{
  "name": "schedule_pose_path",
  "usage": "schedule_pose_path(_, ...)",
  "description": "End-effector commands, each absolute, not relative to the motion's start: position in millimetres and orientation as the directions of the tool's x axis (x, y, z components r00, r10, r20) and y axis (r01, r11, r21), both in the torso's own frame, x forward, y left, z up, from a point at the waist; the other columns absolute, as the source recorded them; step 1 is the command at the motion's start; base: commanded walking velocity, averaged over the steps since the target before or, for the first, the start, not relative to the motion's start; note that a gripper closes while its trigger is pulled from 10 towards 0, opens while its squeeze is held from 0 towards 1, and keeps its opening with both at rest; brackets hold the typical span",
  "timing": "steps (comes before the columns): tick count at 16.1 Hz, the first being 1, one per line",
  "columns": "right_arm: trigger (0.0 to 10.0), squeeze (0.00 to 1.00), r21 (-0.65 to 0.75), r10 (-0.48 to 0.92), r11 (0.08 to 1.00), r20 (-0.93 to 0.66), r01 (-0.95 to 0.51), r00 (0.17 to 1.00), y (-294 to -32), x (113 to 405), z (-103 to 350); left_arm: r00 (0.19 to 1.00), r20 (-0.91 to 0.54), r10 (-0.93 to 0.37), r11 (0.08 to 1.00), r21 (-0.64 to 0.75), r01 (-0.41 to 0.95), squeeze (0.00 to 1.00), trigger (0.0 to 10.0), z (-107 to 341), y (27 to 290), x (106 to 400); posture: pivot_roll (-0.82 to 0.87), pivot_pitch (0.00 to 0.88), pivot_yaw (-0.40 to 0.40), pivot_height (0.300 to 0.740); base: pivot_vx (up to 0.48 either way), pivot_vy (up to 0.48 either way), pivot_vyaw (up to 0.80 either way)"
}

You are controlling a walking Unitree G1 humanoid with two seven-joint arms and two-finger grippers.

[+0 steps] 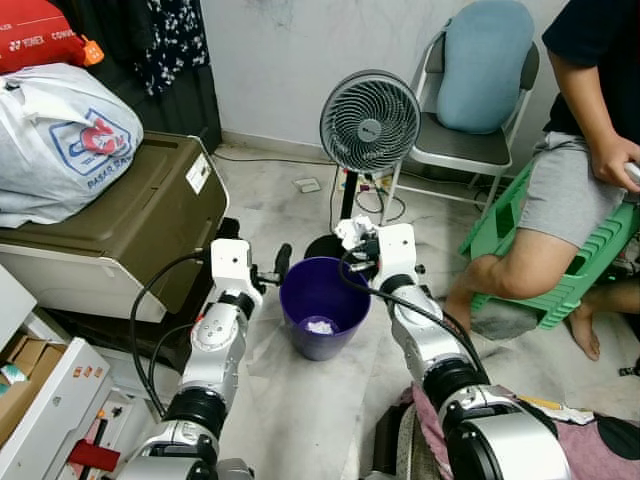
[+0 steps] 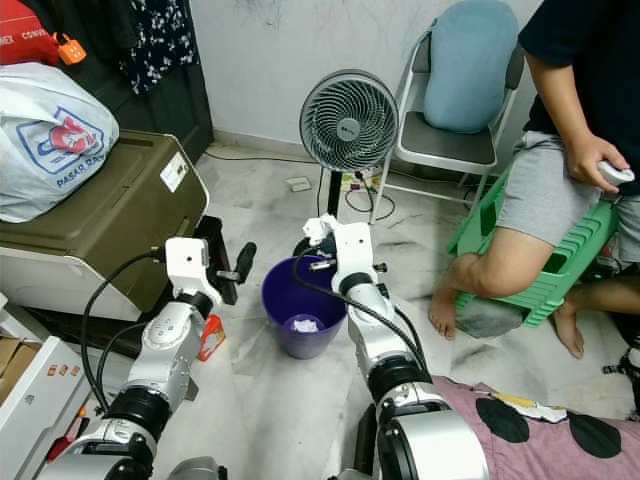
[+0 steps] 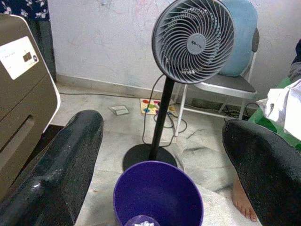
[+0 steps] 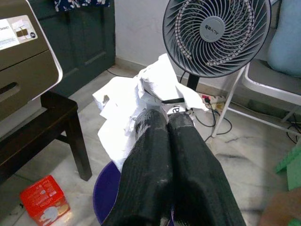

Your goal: Clean up the room

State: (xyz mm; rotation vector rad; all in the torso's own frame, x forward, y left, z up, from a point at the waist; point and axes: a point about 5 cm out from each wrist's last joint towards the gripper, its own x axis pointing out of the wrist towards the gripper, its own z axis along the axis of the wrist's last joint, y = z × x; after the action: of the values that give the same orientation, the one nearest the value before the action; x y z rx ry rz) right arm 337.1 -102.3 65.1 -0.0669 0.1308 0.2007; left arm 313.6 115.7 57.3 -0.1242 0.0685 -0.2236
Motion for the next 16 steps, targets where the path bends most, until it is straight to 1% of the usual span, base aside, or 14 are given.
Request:
schedule_pose_path(1, 10.0, 0.00, -0.056, 0.186, 0.979, -0.134, -0.195, 0.973, -104.8, 339.5, 67.3, 0.972, -0.059, -0.228, 0.967, -0.132, 0.219, 0.00, 10.0, 58.3, 114.8, 315.6, 0.07, 0.000, -0.037, 0.740, 0.000, 0.000, 0.00)
schedule_pose_path(3, 10.0, 0.00, -0.056, 0.186, 0.979, -0.134, -0.195, 0.973, -104.9, 339.5, 67.2, 0.971, -0.059, -0.230, 0.966, -0.137, 0.220, 0.00, 10.0, 58.2, 114.4, 315.5, 0.07, 0.000, -0.037, 0.740, 0.000, 0.000, 0.00)
schedule_pose_path(7, 10.0, 0.00, -0.055, 0.184, 0.980, -0.136, -0.192, 0.974, -105.2, 339.5, 67.0, 0.971, -0.060, -0.229, 0.966, -0.138, 0.220, 0.00, 10.0, 58.0, 114.4, 315.7, 0.07, 0.000, -0.037, 0.740, 0.000, 0.251, 0.00)
schedule_pose_path(16, 10.0, 0.00, -0.057, 0.183, 0.980, -0.135, -0.192, 0.974, -106.0, 340.7, 68.3, 0.972, -0.063, -0.225, 0.966, -0.141, 0.215, 0.00, 10.0, 58.4, 114.4, 317.0, 0.07, 0.000, -0.040, 0.740, 0.000, 0.347, 0.00)
